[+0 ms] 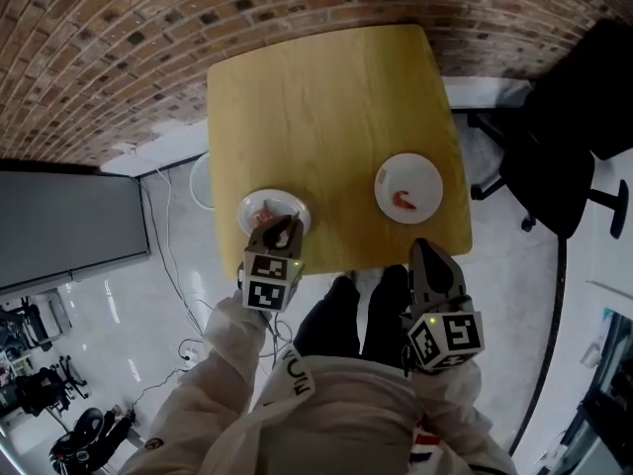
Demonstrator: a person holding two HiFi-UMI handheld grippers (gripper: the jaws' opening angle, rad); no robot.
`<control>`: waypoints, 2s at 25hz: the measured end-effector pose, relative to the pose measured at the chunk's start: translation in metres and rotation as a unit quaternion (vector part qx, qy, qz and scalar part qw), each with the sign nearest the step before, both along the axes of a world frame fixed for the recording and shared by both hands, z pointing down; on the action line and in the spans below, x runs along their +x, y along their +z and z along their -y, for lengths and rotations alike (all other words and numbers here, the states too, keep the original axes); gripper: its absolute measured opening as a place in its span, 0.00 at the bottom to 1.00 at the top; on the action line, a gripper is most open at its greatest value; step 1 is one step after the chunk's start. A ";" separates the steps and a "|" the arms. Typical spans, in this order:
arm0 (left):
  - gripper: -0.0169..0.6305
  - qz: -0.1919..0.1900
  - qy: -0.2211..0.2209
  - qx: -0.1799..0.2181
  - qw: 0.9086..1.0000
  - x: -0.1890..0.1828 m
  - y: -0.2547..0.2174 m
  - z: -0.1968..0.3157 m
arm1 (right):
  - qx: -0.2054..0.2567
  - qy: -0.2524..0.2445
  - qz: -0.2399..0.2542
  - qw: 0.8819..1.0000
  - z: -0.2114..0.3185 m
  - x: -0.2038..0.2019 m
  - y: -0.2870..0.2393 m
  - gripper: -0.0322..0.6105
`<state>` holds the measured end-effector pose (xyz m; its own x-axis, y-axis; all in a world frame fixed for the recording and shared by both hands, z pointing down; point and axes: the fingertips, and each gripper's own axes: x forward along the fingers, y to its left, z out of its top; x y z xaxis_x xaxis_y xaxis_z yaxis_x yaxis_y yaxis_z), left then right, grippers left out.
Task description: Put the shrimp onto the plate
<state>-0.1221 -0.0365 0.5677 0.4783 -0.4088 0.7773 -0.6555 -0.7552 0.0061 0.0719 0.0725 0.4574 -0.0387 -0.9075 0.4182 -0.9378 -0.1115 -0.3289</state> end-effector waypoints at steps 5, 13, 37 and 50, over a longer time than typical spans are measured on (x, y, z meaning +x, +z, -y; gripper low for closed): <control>0.13 -0.001 0.019 0.002 1.000 0.045 -0.001 -0.008 | -0.003 0.007 0.000 1.000 -0.009 0.034 0.001 0.09; 0.13 -0.008 0.035 0.005 0.999 0.113 -0.002 -0.015 | -0.009 0.013 0.004 1.000 -0.017 0.086 0.007 0.09; 0.13 -0.023 0.035 -0.020 0.999 0.252 0.019 -0.029 | -0.026 0.007 0.010 1.000 -0.017 0.202 0.025 0.09; 0.13 -0.018 0.049 -0.036 0.998 0.294 0.037 -0.034 | -0.037 0.022 0.010 0.999 -0.026 0.241 0.034 0.09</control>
<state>0.1719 -0.0026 0.6045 0.5413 -0.3022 0.7846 -0.5770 -0.8123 0.0852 0.3131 0.0988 0.4917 -0.0077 -0.8750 0.4841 -0.9247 -0.1780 -0.3365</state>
